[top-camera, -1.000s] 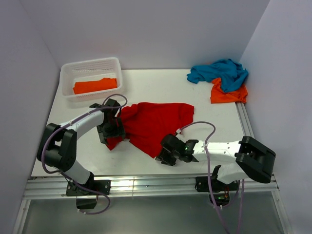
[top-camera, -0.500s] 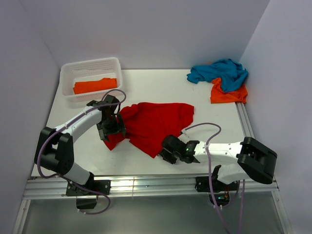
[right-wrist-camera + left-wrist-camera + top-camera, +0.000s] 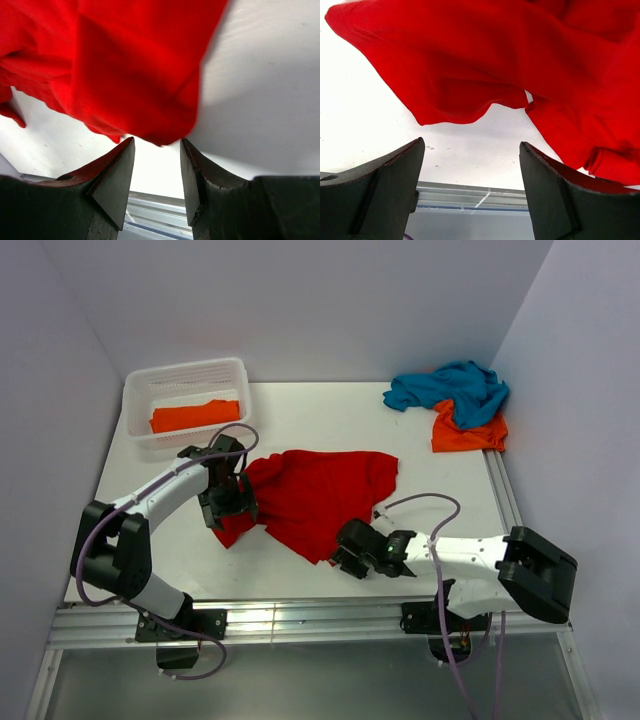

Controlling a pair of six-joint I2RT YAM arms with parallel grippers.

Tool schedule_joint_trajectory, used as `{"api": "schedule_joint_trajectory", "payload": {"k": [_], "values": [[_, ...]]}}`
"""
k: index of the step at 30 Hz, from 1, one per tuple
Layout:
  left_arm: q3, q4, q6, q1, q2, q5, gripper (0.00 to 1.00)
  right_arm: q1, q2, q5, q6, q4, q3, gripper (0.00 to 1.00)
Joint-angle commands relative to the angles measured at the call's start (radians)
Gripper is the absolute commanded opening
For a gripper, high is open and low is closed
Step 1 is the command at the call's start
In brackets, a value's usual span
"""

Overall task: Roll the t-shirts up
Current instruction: Flatten the tshirt

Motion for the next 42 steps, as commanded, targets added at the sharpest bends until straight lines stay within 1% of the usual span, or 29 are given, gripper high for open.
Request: {"api": "schedule_joint_trajectory", "payload": {"k": [1,5,8,10,11,12,13,14,17,18,19,20,22,23,24,28,30,33,36,39,42], "values": [[0.011,-0.021,-0.006,0.0,-0.037,0.003,0.82,0.003,0.085,0.054,-0.031,-0.029,0.02,0.49],[0.006,-0.032,-0.001,0.0,-0.05,-0.003,0.83,0.004,0.159,0.073,-0.007,-0.021,0.052,0.47],[-0.002,-0.035,0.0,0.0,-0.062,-0.003,0.83,0.003,0.195,0.1,0.036,-0.052,0.061,0.41],[-0.008,-0.035,0.0,0.0,-0.07,-0.003,0.83,0.005,0.217,0.1,0.041,-0.074,0.069,0.31],[-0.009,-0.033,-0.001,0.0,-0.073,-0.003,0.83,0.004,0.215,0.1,0.037,-0.082,0.079,0.15],[-0.009,-0.035,-0.001,0.0,-0.073,-0.003,0.83,0.003,0.209,0.105,0.035,-0.113,0.087,0.12],[-0.009,-0.035,-0.001,0.0,-0.073,-0.003,0.83,0.003,0.2,0.111,0.018,-0.131,0.095,0.1],[-0.008,-0.035,-0.001,0.002,-0.073,-0.003,0.83,0.003,0.185,0.123,0.007,-0.151,0.112,0.05],[-0.005,-0.036,0.0,0.0,-0.076,-0.003,0.83,0.003,0.073,0.135,-0.022,-0.26,0.136,0.04],[-0.005,-0.032,0.0,0.002,-0.077,-0.003,0.84,0.005,0.047,0.134,-0.023,-0.332,0.141,0.04],[-0.008,-0.029,-0.001,0.002,-0.077,-0.001,0.84,0.004,0.018,0.128,-0.025,-0.369,0.144,0.03],[-0.011,-0.024,-0.006,0.002,-0.08,-0.003,0.84,0.002,-0.037,0.126,-0.029,-0.404,0.155,0.03],[-0.032,-0.004,-0.014,0.002,-0.085,0.003,0.85,-0.004,-0.099,0.109,-0.046,-0.502,0.161,0.03],[-0.049,0.007,-0.023,0.002,-0.089,0.011,0.85,-0.018,-0.158,0.105,-0.06,-0.556,0.167,0.01],[-0.058,0.013,-0.031,0.002,-0.1,0.016,0.86,-0.029,-0.221,0.102,-0.071,-0.576,0.164,0.0],[-0.129,0.042,-0.049,0.002,-0.148,0.023,0.88,-0.107,-0.355,0.076,-0.115,-0.642,0.155,0.0],[-0.158,0.066,-0.058,0.002,-0.18,0.037,0.88,-0.18,-0.413,0.063,-0.141,-0.665,0.149,0.0],[-0.224,0.103,-0.07,0.002,-0.209,0.061,0.87,-0.257,-0.461,0.056,-0.181,-0.677,0.142,0.0],[-0.279,0.148,-0.077,0.0,-0.217,0.094,0.86,-0.314,-0.466,0.022,-0.226,-0.659,0.144,0.0],[-0.296,0.169,-0.092,-0.015,-0.206,0.102,0.87,-0.334,-0.435,0.016,-0.256,-0.656,0.17,0.0],[-0.304,0.188,-0.109,-0.063,-0.18,0.098,0.88,-0.349,-0.409,0.011,-0.278,-0.654,0.197,0.0]]}}
